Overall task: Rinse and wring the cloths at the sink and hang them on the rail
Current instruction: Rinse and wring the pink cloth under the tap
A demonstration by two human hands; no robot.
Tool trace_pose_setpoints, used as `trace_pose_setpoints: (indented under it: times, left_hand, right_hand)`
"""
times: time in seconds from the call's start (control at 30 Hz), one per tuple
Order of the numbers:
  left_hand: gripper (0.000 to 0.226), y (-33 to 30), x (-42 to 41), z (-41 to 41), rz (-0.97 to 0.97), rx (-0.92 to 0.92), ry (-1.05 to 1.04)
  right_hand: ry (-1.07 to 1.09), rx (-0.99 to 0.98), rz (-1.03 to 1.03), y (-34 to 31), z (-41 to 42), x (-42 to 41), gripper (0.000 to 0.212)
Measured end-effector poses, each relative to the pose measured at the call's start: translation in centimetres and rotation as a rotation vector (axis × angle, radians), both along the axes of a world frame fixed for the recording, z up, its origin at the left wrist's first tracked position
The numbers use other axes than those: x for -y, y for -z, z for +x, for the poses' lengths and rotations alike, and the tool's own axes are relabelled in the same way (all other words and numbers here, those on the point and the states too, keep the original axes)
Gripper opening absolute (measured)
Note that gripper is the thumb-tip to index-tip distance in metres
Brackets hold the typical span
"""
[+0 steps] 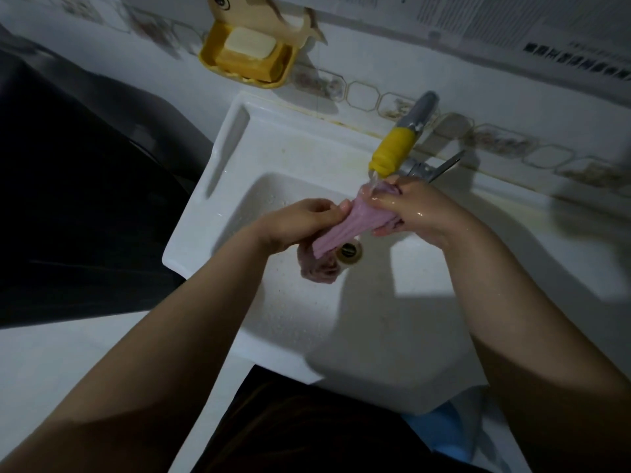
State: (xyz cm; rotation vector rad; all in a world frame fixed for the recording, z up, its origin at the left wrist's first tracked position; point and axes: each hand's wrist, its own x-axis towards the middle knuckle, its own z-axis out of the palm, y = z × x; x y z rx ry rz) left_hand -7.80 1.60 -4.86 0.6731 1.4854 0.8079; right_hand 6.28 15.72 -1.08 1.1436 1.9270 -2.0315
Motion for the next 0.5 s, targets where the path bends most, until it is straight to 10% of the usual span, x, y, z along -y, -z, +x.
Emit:
trace_pose_setpoints:
  times: [0.17, 0.27, 0.5]
  left_hand:
    - [0.061, 3.0, 1.7, 0.2, 0.081, 0.165, -0.226]
    - [0.022, 2.9, 0.1, 1.8, 0.03, 0.256, -0.631]
    - [0.034, 1.0, -4.0, 5.7, -0.11, 0.385, -0.869]
  right_hand:
    - [0.307, -0.163, -0.212, 0.2, 0.0, 0.0, 0.01]
    - [0.421, -0.113, 0.09, 1.1, -0.5, 1.1, 0.01]
    - [0.24, 0.174, 0.615, 3.0, -3.2, 4.9, 0.045]
